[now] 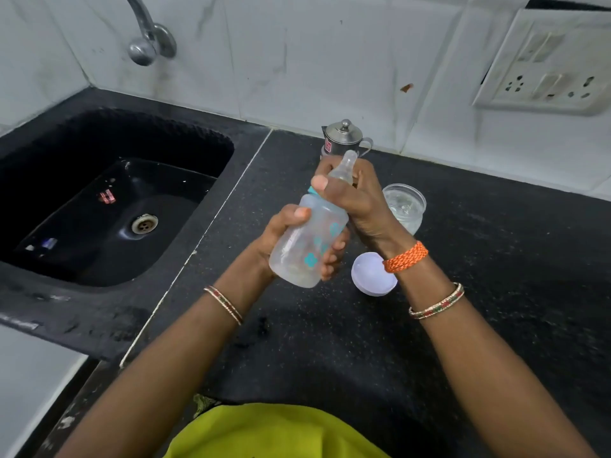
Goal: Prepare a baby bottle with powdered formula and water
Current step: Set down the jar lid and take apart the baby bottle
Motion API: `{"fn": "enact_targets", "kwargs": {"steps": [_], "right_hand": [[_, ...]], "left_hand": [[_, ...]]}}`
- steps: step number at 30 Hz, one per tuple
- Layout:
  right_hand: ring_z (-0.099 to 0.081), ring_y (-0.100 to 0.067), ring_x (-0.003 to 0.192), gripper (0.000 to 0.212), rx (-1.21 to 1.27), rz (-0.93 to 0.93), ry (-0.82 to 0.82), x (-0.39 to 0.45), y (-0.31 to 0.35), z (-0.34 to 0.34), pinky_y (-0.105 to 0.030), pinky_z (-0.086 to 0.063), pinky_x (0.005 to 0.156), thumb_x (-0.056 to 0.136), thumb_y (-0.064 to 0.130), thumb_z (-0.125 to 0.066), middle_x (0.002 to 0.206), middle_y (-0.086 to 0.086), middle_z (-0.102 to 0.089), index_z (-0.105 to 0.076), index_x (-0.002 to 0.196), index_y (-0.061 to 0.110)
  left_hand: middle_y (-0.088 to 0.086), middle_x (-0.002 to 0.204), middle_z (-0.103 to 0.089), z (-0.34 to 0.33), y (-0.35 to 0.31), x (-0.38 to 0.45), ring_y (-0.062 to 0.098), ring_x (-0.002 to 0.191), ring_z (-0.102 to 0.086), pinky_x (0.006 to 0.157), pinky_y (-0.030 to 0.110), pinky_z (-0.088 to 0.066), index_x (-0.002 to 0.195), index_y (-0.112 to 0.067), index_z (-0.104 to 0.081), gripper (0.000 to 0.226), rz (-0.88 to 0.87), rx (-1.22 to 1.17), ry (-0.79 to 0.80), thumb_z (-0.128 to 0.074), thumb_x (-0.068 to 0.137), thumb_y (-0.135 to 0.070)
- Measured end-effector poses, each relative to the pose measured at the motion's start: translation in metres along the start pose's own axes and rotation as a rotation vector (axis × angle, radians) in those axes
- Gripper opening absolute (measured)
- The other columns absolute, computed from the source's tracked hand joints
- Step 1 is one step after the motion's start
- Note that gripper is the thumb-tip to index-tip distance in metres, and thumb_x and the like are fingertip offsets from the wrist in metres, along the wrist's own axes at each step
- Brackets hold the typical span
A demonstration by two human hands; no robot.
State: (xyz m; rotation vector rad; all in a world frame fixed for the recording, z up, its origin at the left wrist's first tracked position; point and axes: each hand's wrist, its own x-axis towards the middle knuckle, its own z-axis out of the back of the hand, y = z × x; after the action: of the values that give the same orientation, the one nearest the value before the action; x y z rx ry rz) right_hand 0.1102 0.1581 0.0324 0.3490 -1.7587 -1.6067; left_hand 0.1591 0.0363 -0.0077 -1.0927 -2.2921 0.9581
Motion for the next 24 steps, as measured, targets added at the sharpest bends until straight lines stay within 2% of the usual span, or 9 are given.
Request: {"fn": "enact_targets", "kwargs": {"steps": [3, 6, 8, 12, 14, 16, 19, 20, 24], "right_hand": [[-0.046, -0.029, 0.076, 0.045, 0.137, -0.101, 0.155, 0.003, 0.002, 0.012, -0.037, -0.034, 0.067, 0.066, 0.051, -0.076, 0.081, -0.015, -0.055, -0.068, 0.085, 0.011], [-0.062, -0.026, 0.087, 0.063, 0.261, -0.178, 0.191, 0.001, -0.001, 0.027, -0.034, -0.049, 0.076, 0.064, 0.047, -0.081, 0.095, -0.008, -0.070, -0.064, 0.112, 0.010], [-0.070, -0.015, 0.077, 0.065, 0.305, -0.195, 0.152, -0.003, -0.001, 0.033, -0.025, -0.055, 0.070, 0.070, 0.039, -0.077, 0.095, -0.006, -0.073, -0.056, 0.117, 0.000], [-0.063, -0.013, 0.060, 0.077, 0.286, -0.246, 0.140, -0.009, 0.008, 0.027, -0.020, -0.051, 0.060, 0.072, 0.059, -0.062, 0.086, -0.015, -0.067, -0.057, 0.115, -0.004], [-0.069, -0.019, 0.071, 0.078, 0.233, -0.262, 0.126, -0.008, 0.012, 0.020, -0.025, -0.053, 0.067, 0.071, 0.059, -0.060, 0.099, -0.021, -0.066, -0.057, 0.119, -0.002], [-0.066, -0.036, 0.097, 0.059, 0.130, -0.253, 0.122, -0.007, 0.011, 0.014, -0.040, -0.046, 0.080, 0.074, 0.052, -0.065, 0.109, -0.013, -0.069, -0.064, 0.113, 0.008], [-0.064, -0.011, 0.070, 0.027, 0.050, -0.254, 0.047, -0.006, 0.006, 0.012, -0.025, -0.050, 0.064, 0.081, 0.030, -0.070, 0.079, 0.004, -0.066, -0.066, 0.103, 0.015], [-0.061, -0.008, 0.070, 0.024, 0.091, -0.259, -0.018, -0.005, 0.004, 0.010, -0.022, -0.050, 0.063, 0.081, 0.023, -0.067, 0.080, 0.005, -0.064, -0.064, 0.103, 0.013], [-0.061, -0.016, 0.100, 0.033, 0.177, -0.255, -0.297, -0.003, -0.013, 0.022, -0.031, -0.048, 0.092, 0.084, -0.001, -0.066, 0.108, -0.009, -0.063, -0.059, 0.116, 0.003]], "left_hand": [[0.014, 0.090, -0.068, 0.001, -0.001, 0.012, 0.023, 0.082, -0.068, 0.078, 0.030, -0.054, 0.101, 0.005, -0.055, 0.049, -0.037, -0.100, 0.225, -0.068, 0.077, -0.036], [0.013, 0.091, -0.068, 0.005, -0.005, 0.009, 0.022, 0.082, -0.068, 0.078, 0.031, -0.053, 0.104, 0.004, -0.055, 0.051, -0.111, -0.069, 0.215, -0.069, 0.076, -0.037], [0.013, 0.092, -0.068, 0.008, -0.008, 0.003, 0.022, 0.082, -0.067, 0.078, 0.032, -0.054, 0.106, 0.003, -0.055, 0.050, -0.148, -0.047, 0.125, -0.069, 0.077, -0.035], [0.005, 0.086, -0.070, 0.009, -0.011, -0.003, 0.015, 0.068, -0.066, 0.065, 0.029, -0.056, 0.098, -0.009, -0.067, 0.051, -0.204, 0.119, -0.203, -0.079, 0.063, -0.043], [0.004, 0.085, -0.071, 0.005, -0.010, -0.001, 0.015, 0.066, -0.065, 0.062, 0.029, -0.055, 0.101, -0.004, -0.062, 0.066, -0.178, 0.218, -0.281, -0.083, 0.056, -0.048], [0.002, 0.084, -0.071, 0.002, -0.008, 0.002, 0.014, 0.068, -0.066, 0.065, 0.028, -0.055, 0.106, 0.001, -0.052, 0.080, -0.137, 0.300, -0.298, -0.082, 0.055, -0.053], [0.006, 0.086, -0.068, 0.007, -0.006, -0.004, 0.019, 0.076, -0.066, 0.072, 0.030, -0.054, 0.104, -0.002, -0.055, 0.079, -0.112, 0.381, -0.360, -0.078, 0.056, -0.059], [0.008, 0.089, -0.067, 0.010, -0.005, -0.009, 0.021, 0.080, -0.066, 0.075, 0.031, -0.053, 0.105, -0.002, -0.056, 0.079, -0.104, 0.453, -0.402, -0.076, 0.057, -0.062], [-0.002, 0.100, -0.064, 0.028, 0.001, -0.024, 0.012, 0.093, -0.061, 0.076, 0.020, -0.050, 0.116, -0.012, -0.054, 0.081, -0.045, 0.846, -0.740, -0.073, 0.057, -0.065]]}}
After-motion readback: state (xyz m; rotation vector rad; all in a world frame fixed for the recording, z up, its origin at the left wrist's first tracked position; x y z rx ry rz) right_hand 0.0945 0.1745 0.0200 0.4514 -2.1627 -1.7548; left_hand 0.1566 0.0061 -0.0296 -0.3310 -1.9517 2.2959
